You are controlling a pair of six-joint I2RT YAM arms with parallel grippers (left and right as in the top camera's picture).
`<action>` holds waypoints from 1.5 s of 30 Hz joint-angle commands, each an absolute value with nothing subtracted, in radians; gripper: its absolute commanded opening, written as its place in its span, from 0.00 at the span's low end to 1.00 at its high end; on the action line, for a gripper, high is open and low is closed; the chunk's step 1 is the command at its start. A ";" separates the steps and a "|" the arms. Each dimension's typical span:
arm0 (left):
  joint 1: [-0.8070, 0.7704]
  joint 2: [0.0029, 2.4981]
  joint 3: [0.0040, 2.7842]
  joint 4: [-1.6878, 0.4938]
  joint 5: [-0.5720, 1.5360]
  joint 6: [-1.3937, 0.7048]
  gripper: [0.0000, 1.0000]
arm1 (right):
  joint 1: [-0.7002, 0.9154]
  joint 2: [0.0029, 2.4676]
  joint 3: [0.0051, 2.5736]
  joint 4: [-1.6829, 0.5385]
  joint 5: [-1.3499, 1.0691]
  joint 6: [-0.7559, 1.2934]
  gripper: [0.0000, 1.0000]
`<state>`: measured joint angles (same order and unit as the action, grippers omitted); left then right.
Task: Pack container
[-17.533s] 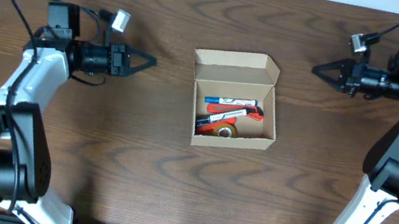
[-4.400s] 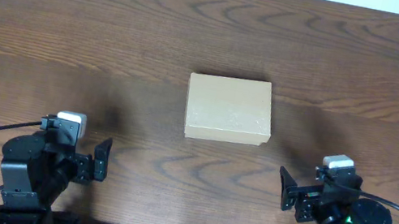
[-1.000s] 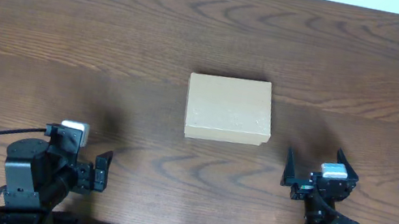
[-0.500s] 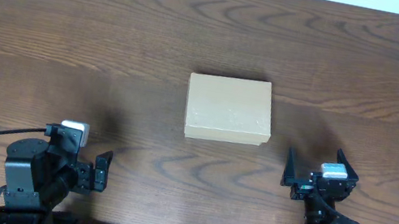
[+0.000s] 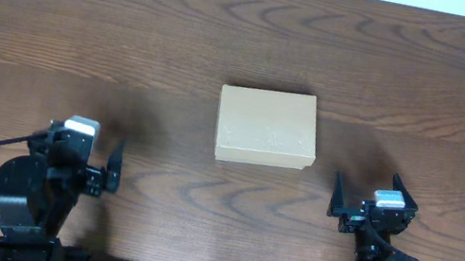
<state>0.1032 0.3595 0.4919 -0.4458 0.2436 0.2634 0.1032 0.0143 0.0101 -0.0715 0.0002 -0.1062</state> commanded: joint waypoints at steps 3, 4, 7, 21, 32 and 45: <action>0.104 0.228 0.344 -0.270 0.226 0.363 0.95 | 0.110 0.005 0.006 -0.073 0.011 -0.113 0.99; 0.104 0.196 0.306 -0.233 0.226 0.363 0.95 | 0.110 0.005 0.006 -0.073 0.011 -0.113 0.99; 0.104 0.120 0.210 -0.140 0.226 0.364 0.95 | 0.110 0.005 0.006 -0.073 0.011 -0.113 0.99; 0.104 0.003 0.004 -0.012 0.189 0.375 0.95 | 0.110 0.005 0.006 -0.073 0.011 -0.113 0.99; 0.104 0.005 0.004 -0.066 0.146 0.333 0.95 | 0.110 0.005 0.006 -0.073 0.011 -0.113 0.99; 0.104 0.005 0.004 -0.063 0.150 0.333 0.95 | 0.110 0.005 0.006 -0.073 0.011 -0.113 0.99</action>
